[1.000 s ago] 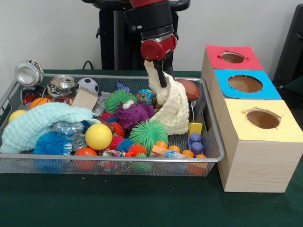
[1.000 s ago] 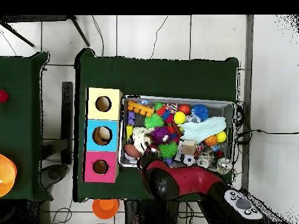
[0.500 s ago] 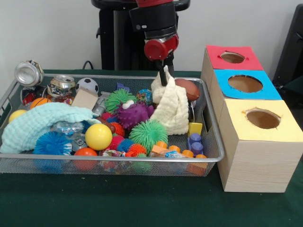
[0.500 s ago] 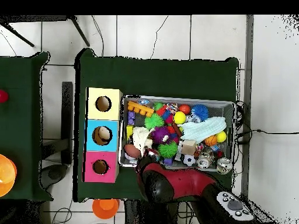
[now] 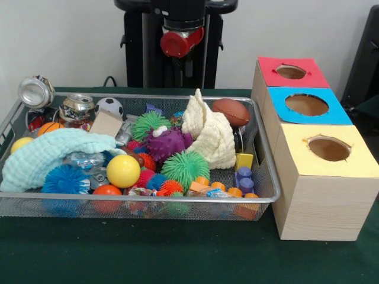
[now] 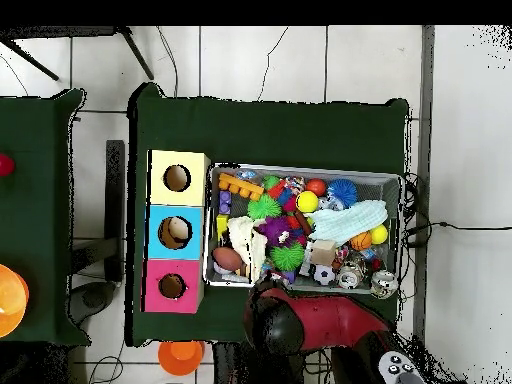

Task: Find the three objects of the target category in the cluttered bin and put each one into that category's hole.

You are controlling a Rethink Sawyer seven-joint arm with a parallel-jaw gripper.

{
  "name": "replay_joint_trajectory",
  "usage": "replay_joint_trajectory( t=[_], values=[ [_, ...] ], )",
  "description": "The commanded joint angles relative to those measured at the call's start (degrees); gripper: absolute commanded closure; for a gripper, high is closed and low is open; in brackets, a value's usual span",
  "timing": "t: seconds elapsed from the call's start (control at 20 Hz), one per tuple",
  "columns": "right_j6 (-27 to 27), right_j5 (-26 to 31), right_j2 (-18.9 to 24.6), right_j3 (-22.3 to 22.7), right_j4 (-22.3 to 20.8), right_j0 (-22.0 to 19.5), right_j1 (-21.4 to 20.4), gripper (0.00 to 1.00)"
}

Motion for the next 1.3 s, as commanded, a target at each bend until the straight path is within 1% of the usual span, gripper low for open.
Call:
replay_joint_trajectory(
  t=[0.05, 0.15, 0.3, 0.4, 0.45, 0.5, 0.55, 0.65, 0.8, 0.95, 1.0, 1.05, 1.3],
  values=[
    [7.1, 3.8, -2.3, -8.2, -2.3, -1.5, -2.5, 0.0],
    [7.7, 2.5, -2.2, -8.3, -2.5, -1.9, -2.2, 0.0],
    [8.2, 2.2, -1.7, -8.3, -1.8, -2.1, -2.3, 0.0],
    [8.0, 2.9, -1.0, -8.0, -1.2, -2.5, -2.2, 0.0],
    [7.8, 3.7, 0.1, -7.2, -0.1, -3.7, -1.4, 0.0],
    [8.1, 3.9, 0.4, -7.0, 0.3, -3.6, -0.5, 0.0],
    [8.0, 3.4, 1.3, -6.5, 0.5, -4.6, 0.9, 0.0],
    [8.3, 2.0, 2.3, -5.9, 0.7, -5.2, 2.0, 0.0],
    [8.0, 1.1, 1.8, -6.9, -0.7, -4.7, 1.8, 0.0],
    [5.8, 2.6, 1.3, -8.6, -2.4, -5.1, 0.5, 0.0],
    [5.3, 2.8, 1.6, -8.7, -2.4, -5.7, 0.4, 0.0],
    [5.1, 3.1, 0.8, -9.5, -3.0, -5.2, 0.3, 0.0],
    [4.8, 2.8, 0.5, -10.8, -3.8, -5.0, 0.7, 0.0]
  ],
)
